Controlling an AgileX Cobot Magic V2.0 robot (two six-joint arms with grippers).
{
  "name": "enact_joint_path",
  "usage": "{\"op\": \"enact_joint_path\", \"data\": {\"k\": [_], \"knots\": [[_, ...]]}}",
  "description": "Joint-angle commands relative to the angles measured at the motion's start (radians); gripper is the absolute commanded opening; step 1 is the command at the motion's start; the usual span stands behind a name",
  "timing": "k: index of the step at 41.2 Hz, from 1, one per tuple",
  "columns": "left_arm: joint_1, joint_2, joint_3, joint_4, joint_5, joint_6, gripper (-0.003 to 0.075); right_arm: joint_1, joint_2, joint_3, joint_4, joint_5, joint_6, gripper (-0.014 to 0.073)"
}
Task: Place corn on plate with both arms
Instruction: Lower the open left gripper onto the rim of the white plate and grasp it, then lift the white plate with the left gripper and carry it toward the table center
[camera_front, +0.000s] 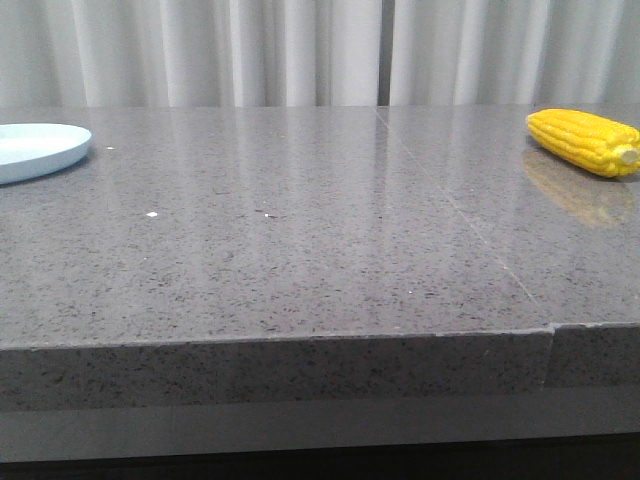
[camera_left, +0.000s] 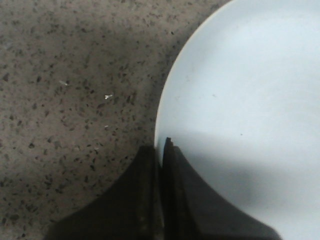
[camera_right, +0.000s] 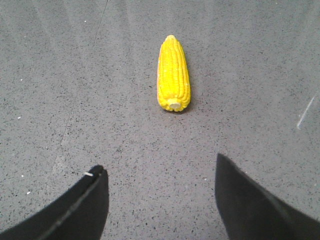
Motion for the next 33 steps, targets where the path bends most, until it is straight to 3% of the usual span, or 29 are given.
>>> {"op": "enact_joint_path", "data": {"k": [1, 18, 33], "knots": [[-0.001, -0.063, -0.03, -0.013, -0.017, 0.002, -0.002, -0.003, 0.007, -0.033, -0.01, -0.065, -0.009, 0.049], [-0.06, -0.228, -0.03, -0.054, 0.051, 0.013, -0.002, -0.003, 0.007, -0.033, -0.01, -0.065, -0.009, 0.049], [-0.322, -0.238, -0.03, -0.235, 0.059, 0.013, -0.002, -0.003, 0.007, -0.033, -0.01, -0.065, -0.009, 0.049]]}}
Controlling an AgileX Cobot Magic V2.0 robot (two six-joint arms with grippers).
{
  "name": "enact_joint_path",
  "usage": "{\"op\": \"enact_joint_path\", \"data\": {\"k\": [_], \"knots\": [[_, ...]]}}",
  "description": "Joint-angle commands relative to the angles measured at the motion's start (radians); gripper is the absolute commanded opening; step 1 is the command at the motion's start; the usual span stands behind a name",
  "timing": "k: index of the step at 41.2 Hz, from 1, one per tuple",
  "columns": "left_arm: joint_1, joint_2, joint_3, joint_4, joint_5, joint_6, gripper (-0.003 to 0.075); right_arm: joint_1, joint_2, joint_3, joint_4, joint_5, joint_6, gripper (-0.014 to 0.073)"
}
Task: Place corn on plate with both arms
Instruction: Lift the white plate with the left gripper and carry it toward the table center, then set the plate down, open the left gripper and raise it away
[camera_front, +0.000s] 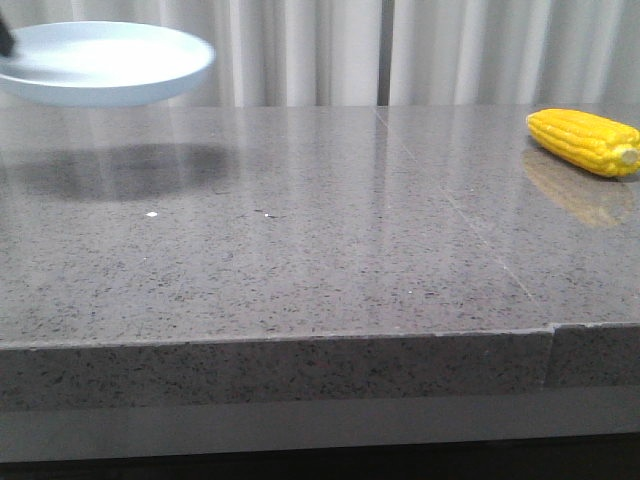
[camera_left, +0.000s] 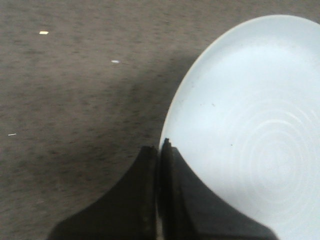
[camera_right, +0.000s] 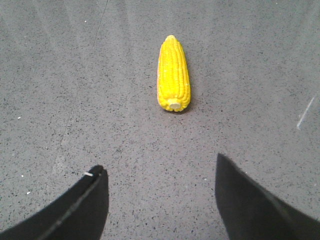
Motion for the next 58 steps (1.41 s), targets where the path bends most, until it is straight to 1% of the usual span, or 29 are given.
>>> {"op": "enact_joint_path", "data": {"k": [1, 7, 14, 20, 27, 29, 31, 34, 35, 36, 38, 41, 43, 50, 54, 58], "knots": [[-0.086, -0.024, -0.03, -0.074, -0.035, 0.001, -0.002, -0.003, 0.007, -0.033, -0.01, -0.065, -0.009, 0.049], [-0.213, 0.023, -0.03, -0.074, -0.064, 0.001, -0.002, -0.003, 0.007, -0.033, -0.01, -0.065, -0.009, 0.049], [-0.321, 0.086, -0.03, -0.073, -0.111, 0.001, -0.002, -0.003, 0.007, -0.033, -0.01, -0.065, -0.009, 0.049], [-0.369, 0.136, -0.03, -0.075, -0.14, 0.001, -0.002, -0.003, 0.007, -0.033, -0.01, -0.065, -0.009, 0.049], [-0.379, 0.173, -0.03, -0.075, -0.16, 0.001, -0.0014, -0.003, 0.007, -0.033, -0.01, -0.065, -0.009, 0.049], [-0.379, 0.173, -0.03, -0.073, -0.16, 0.001, 0.0011, -0.003, 0.007, -0.033, -0.01, -0.065, -0.009, 0.049], [-0.379, 0.173, -0.03, -0.068, -0.16, 0.001, 0.0071, -0.003, 0.007, -0.033, -0.01, -0.065, -0.009, 0.049], [-0.379, 0.173, -0.03, -0.064, -0.158, 0.001, 0.0195, -0.003, 0.007, -0.033, -0.01, -0.065, -0.009, 0.049], [-0.379, 0.173, -0.03, -0.064, -0.158, 0.001, 0.025, -0.003, 0.007, -0.033, -0.01, -0.065, -0.009, 0.049], [-0.377, 0.173, -0.03, -0.062, -0.158, 0.001, 0.0277, -0.003, 0.007, -0.033, -0.01, -0.065, -0.009, 0.049], [-0.375, 0.171, -0.03, -0.06, -0.156, 0.001, 0.0376, -0.003, 0.007, -0.033, -0.01, -0.065, -0.009, 0.049], [-0.373, 0.153, -0.03, -0.052, -0.154, 0.001, 0.0454, -0.003, 0.007, -0.033, -0.01, -0.065, -0.009, 0.049], [-0.373, 0.131, -0.03, -0.035, -0.154, 0.001, 0.047, -0.003, 0.007, -0.033, -0.01, -0.065, -0.009, 0.049], [-0.403, 0.005, -0.03, 0.058, -0.14, 0.001, 0.047, -0.003, 0.007, -0.033, -0.01, -0.065, -0.009, 0.049], [-0.446, -0.086, -0.02, 0.126, -0.108, 0.001, 0.047, -0.003, 0.007, -0.033, -0.01, -0.065, -0.009, 0.049], [-0.503, -0.185, 0.025, 0.211, -0.088, -0.01, 0.047, -0.003, 0.007, -0.033, -0.01, -0.065, -0.009, 0.049]]}}
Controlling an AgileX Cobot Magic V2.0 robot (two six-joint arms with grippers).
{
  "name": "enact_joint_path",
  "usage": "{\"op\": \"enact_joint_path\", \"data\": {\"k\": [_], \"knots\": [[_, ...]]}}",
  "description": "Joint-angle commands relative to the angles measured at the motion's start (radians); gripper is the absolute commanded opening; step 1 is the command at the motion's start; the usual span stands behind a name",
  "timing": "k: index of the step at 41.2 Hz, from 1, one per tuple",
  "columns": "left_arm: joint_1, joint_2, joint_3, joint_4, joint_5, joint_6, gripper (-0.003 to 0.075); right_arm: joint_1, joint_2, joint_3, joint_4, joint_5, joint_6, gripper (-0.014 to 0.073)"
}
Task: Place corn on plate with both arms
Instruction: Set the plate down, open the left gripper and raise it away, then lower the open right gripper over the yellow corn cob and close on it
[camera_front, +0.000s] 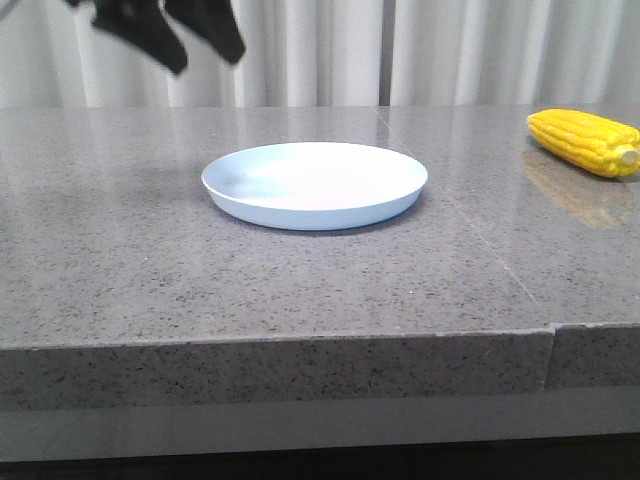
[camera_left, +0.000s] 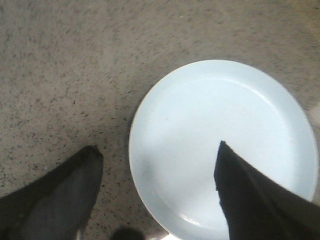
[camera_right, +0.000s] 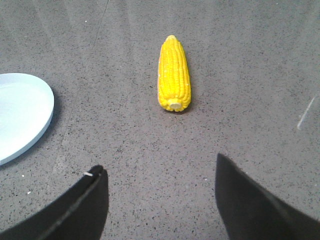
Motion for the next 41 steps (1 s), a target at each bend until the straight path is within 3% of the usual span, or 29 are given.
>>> {"op": "enact_joint_path", "data": {"k": [1, 11, 30, 41], "knots": [[-0.071, -0.145, 0.024, 0.079, -0.003, -0.026, 0.047, -0.003, 0.007, -0.033, -0.01, -0.065, -0.007, 0.049], [-0.18, -0.427, 0.244, 0.349, 0.015, -0.204, 0.047, -0.003, 0.007, -0.033, -0.01, -0.065, -0.007, 0.049], [-0.183, -0.994, 0.583, 0.344, 0.015, -0.254, 0.047, -0.003, 0.007, -0.033, -0.01, -0.074, -0.007, 0.049], [-0.183, -1.129, 0.64, 0.336, 0.013, -0.255, 0.047, -0.003, 0.007, -0.033, -0.009, -0.073, -0.007, 0.049]]}}
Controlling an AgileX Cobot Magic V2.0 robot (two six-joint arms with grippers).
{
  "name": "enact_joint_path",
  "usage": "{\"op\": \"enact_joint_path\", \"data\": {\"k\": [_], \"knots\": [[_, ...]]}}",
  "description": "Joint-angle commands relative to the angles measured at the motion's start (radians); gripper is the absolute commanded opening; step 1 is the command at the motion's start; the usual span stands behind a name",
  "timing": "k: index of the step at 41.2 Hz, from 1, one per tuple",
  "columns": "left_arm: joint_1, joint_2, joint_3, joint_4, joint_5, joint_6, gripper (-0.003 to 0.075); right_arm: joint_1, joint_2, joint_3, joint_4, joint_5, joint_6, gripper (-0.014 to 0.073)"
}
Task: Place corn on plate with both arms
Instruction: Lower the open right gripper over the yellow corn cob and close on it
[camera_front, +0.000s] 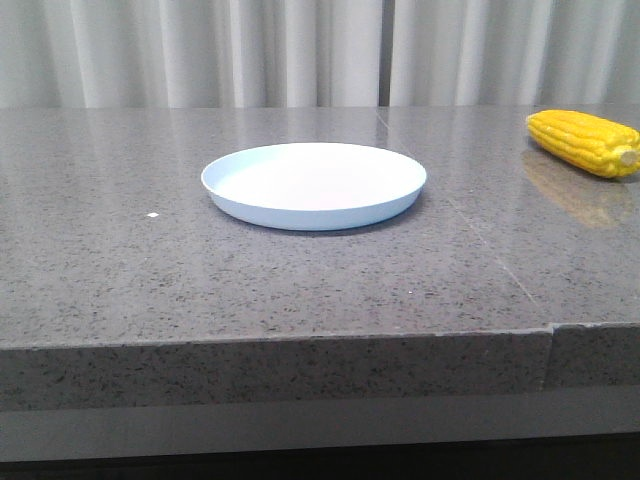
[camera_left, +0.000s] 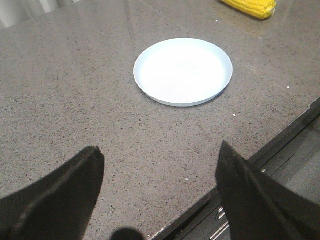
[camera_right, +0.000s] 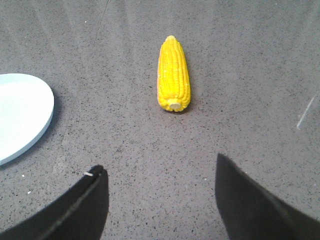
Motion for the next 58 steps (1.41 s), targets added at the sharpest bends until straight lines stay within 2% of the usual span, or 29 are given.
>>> {"op": "enact_joint_path", "data": {"k": [1, 6, 14, 24, 42, 58], "knots": [[-0.005, -0.009, -0.019, -0.008, -0.069, -0.012, 0.047, -0.003, 0.007, -0.033, -0.009, -0.073, -0.007, 0.049], [-0.005, -0.009, -0.019, -0.008, -0.069, -0.012, 0.047, -0.003, 0.009, -0.035, -0.009, -0.067, -0.007, 0.0501], [-0.005, -0.009, -0.019, -0.008, -0.069, -0.012, 0.047, -0.003, 0.092, -0.083, -0.009, -0.016, -0.007, 0.0605], [-0.005, -0.009, -0.019, -0.008, -0.069, -0.012, 0.047, -0.003, 0.326, -0.229, -0.022, 0.032, -0.007, 0.0603], [-0.005, -0.009, -0.019, -0.008, -0.069, -0.012, 0.0469, -0.003, 0.764, -0.558, -0.067, 0.01, -0.007, 0.0603], [-0.005, -0.009, -0.019, -0.008, -0.069, -0.012, 0.0381, -0.003, 1.058, -0.759, -0.073, -0.015, -0.007, 0.0603]]}}
